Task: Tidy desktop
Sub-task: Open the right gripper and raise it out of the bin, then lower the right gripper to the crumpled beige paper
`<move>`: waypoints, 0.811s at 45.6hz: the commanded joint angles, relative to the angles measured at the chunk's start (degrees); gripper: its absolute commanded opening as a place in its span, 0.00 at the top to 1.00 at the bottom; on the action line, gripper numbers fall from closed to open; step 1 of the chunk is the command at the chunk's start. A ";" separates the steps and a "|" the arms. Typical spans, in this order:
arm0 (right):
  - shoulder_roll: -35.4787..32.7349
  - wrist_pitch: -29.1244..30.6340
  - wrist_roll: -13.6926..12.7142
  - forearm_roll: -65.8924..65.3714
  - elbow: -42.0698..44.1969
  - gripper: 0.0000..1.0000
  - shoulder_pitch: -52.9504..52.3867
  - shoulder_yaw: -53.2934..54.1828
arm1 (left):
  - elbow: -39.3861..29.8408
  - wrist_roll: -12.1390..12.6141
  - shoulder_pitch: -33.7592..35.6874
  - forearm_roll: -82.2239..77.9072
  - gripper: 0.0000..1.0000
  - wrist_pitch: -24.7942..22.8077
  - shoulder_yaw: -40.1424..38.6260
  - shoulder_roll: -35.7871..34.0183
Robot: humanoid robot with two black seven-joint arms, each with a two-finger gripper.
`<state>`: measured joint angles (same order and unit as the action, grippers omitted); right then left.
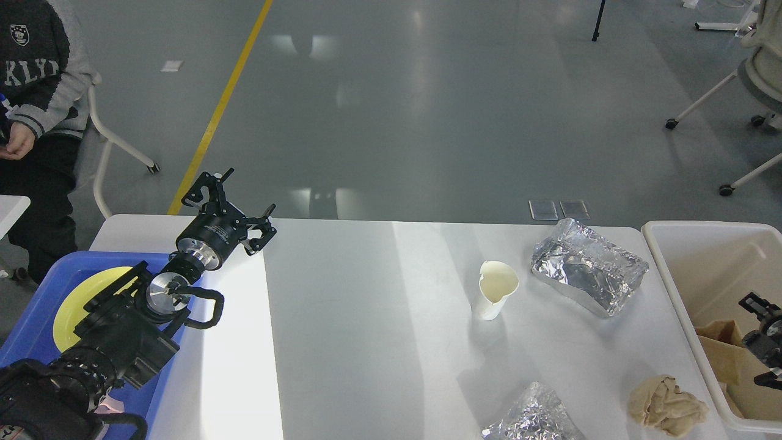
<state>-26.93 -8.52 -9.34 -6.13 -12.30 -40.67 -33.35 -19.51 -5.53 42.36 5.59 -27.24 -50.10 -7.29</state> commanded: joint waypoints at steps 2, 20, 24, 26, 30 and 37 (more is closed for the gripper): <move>0.21 0.17 0.02 0.06 0.00 0.00 -1.34 0.04 | 0.08 0.00 0.00 -0.05 0.01 0.00 0.00 0.00; -7.70 25.63 0.37 -0.73 -20.97 0.00 -41.81 -10.92 | 0.00 0.00 0.00 -0.05 0.01 0.00 0.00 0.00; -7.97 34.87 0.81 -0.73 -30.92 0.00 -55.80 -17.35 | 0.00 0.00 0.00 0.04 0.01 0.00 0.00 0.00; -7.62 38.39 0.81 -0.73 -36.19 0.00 -61.70 -19.37 | 0.00 0.00 -0.09 -0.05 0.01 0.00 0.00 0.00; -7.09 42.71 0.64 -0.82 -48.58 0.00 -70.67 -20.26 | 0.00 0.00 0.00 0.04 0.01 0.00 0.00 0.00; -2.35 44.03 0.11 -0.82 -66.08 0.00 -80.87 -21.40 | 0.00 0.00 0.00 -0.05 0.01 0.00 0.00 0.00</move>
<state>-32.66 34.63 -8.88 -6.96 -66.98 -114.68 -53.87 -19.51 -5.53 42.33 5.55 -27.25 -50.10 -7.32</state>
